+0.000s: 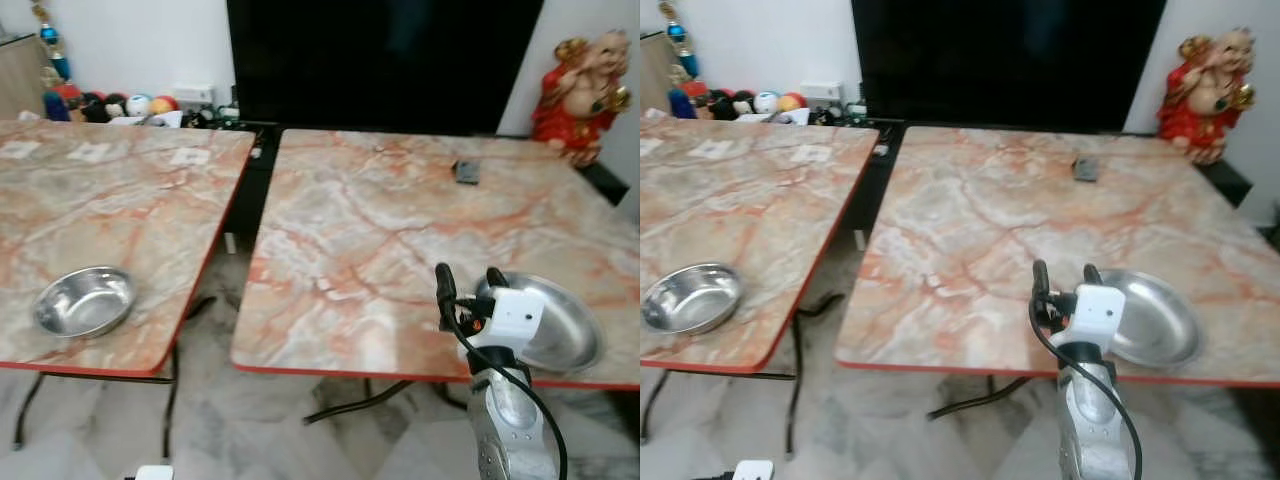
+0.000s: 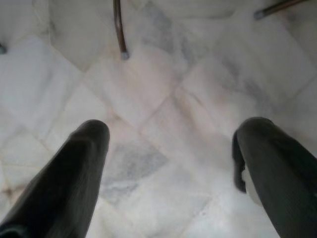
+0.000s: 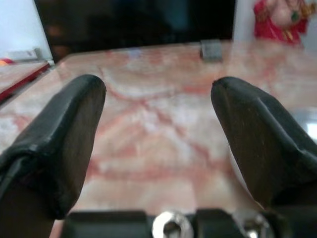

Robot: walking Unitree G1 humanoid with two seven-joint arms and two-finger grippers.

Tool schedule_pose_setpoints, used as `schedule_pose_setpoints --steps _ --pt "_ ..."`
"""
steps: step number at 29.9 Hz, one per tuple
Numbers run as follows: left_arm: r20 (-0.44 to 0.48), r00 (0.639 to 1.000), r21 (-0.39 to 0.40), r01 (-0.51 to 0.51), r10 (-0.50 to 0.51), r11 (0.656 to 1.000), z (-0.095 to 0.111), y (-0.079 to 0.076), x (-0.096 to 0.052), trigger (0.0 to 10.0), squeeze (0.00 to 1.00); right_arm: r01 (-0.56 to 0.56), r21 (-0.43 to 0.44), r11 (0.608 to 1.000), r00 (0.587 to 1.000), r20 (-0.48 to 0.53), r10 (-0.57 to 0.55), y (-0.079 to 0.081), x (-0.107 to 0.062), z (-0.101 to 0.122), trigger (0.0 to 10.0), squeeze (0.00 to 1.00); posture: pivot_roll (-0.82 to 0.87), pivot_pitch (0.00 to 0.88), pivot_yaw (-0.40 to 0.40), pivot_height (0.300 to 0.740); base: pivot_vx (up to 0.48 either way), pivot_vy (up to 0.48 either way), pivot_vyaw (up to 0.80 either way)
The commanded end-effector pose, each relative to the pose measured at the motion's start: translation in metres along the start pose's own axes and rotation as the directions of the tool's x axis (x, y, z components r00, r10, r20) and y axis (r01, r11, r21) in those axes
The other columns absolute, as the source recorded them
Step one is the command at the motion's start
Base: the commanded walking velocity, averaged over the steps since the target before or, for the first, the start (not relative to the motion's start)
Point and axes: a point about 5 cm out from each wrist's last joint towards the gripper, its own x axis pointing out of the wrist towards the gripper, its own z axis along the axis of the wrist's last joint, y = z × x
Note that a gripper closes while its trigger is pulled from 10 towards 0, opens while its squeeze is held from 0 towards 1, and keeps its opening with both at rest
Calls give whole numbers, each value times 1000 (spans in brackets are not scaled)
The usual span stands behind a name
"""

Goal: Setting the table

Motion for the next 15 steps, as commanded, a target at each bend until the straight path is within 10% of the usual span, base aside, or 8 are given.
schedule_pose_setpoints --steps 1,15 --pt "-11 1000 -1 -12 12 1000 -1 4 0 10000 0 5 11 1000 1000 6 -5 0 2 2 10000 0 -1 33 -24 740 0 480 0" --pt "-48 999 -15 -24 23 1000 -11 6 -3 10000 0 -14 22 1000 1000 1 14 8 5 1 10000 0 6 49 -32 740 0 480 0"
